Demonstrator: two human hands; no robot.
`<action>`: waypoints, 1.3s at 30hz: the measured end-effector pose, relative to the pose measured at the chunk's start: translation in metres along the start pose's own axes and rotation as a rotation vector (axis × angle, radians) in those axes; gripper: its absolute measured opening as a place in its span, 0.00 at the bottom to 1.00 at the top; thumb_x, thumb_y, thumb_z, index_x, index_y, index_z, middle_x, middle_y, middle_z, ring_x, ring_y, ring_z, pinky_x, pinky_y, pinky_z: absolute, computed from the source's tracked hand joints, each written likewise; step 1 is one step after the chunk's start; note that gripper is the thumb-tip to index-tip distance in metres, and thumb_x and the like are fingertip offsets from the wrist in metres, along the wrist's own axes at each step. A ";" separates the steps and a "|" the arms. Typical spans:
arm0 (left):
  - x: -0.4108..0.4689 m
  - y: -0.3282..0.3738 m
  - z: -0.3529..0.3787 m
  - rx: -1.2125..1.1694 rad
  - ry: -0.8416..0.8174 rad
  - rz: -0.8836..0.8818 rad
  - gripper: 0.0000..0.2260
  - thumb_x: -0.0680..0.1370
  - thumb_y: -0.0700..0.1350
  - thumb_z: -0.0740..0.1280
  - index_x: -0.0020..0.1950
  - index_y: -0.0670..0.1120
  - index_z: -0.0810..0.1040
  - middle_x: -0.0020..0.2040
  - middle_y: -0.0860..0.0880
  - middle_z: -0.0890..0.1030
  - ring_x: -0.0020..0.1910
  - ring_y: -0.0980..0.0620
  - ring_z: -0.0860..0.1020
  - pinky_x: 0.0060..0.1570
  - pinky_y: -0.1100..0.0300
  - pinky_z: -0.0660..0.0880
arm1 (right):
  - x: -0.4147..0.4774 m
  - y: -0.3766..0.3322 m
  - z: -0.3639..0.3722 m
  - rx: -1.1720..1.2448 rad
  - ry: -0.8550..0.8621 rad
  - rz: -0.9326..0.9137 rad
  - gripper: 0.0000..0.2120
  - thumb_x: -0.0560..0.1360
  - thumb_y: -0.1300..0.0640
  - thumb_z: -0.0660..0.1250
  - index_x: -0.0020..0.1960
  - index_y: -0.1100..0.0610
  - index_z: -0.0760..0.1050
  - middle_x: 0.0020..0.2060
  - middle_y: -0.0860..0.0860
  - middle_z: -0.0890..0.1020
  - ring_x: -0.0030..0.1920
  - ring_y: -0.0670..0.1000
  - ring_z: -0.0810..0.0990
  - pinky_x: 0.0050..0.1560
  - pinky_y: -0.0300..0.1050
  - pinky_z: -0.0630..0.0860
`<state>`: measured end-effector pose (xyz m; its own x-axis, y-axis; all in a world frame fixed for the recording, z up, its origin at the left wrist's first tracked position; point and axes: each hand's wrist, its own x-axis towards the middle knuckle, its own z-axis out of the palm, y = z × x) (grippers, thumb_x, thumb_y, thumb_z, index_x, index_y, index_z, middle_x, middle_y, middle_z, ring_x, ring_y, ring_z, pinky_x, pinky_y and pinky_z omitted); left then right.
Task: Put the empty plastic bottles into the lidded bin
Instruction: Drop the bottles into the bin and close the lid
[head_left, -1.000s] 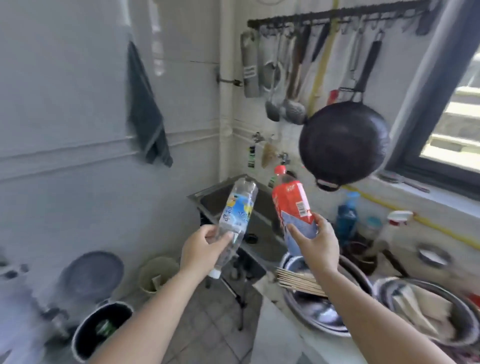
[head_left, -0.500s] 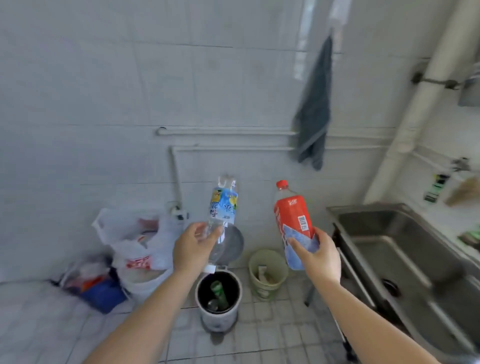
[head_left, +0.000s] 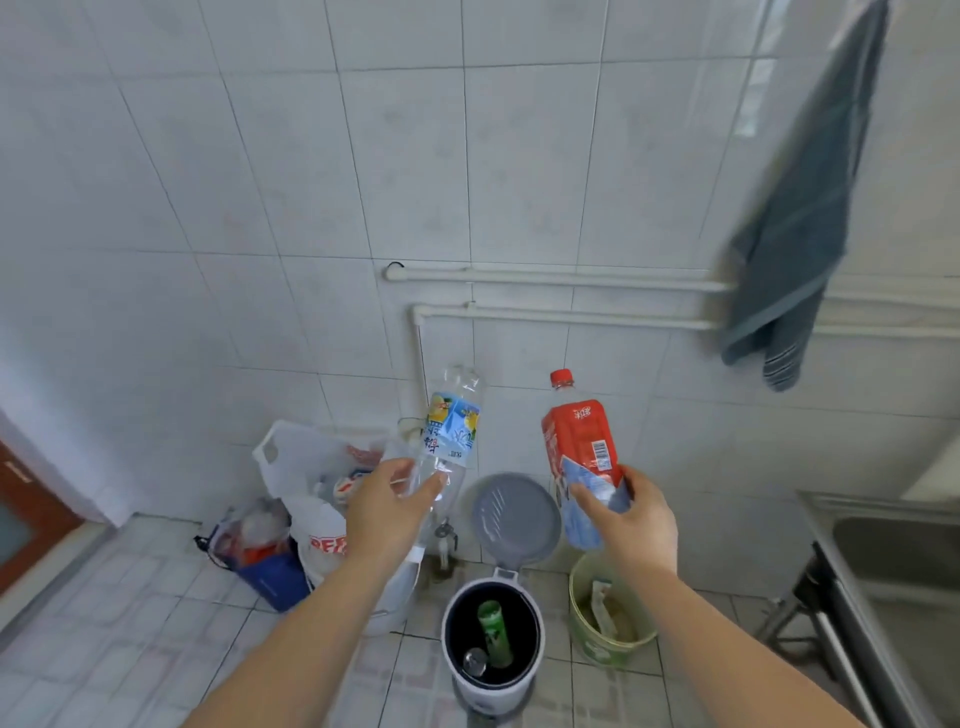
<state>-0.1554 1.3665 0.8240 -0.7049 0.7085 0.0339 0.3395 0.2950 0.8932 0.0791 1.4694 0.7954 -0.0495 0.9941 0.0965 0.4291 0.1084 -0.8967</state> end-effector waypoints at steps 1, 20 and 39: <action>0.007 0.003 0.009 0.007 0.000 -0.004 0.21 0.70 0.54 0.74 0.59 0.46 0.77 0.55 0.49 0.81 0.54 0.50 0.77 0.56 0.54 0.74 | 0.013 0.005 0.001 -0.002 -0.003 0.004 0.17 0.66 0.42 0.73 0.51 0.45 0.74 0.47 0.45 0.81 0.46 0.47 0.80 0.44 0.46 0.77; 0.073 0.025 0.132 0.197 -0.059 -0.079 0.23 0.71 0.54 0.72 0.61 0.44 0.76 0.60 0.46 0.80 0.57 0.48 0.77 0.58 0.52 0.72 | 0.119 0.079 -0.017 0.054 -0.047 0.096 0.21 0.66 0.39 0.73 0.54 0.46 0.73 0.45 0.43 0.79 0.43 0.44 0.79 0.42 0.41 0.77; 0.083 -0.028 0.150 0.109 -0.074 -0.227 0.23 0.71 0.55 0.71 0.61 0.44 0.75 0.59 0.46 0.80 0.56 0.47 0.78 0.55 0.54 0.73 | 0.102 0.083 0.009 0.028 -0.135 0.168 0.18 0.66 0.40 0.73 0.51 0.45 0.74 0.43 0.39 0.80 0.43 0.41 0.81 0.42 0.41 0.79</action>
<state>-0.1304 1.5131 0.7347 -0.7246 0.6600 -0.1982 0.2455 0.5160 0.8207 0.1019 1.5800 0.7272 -0.1000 0.9886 -0.1127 0.4162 -0.0613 -0.9072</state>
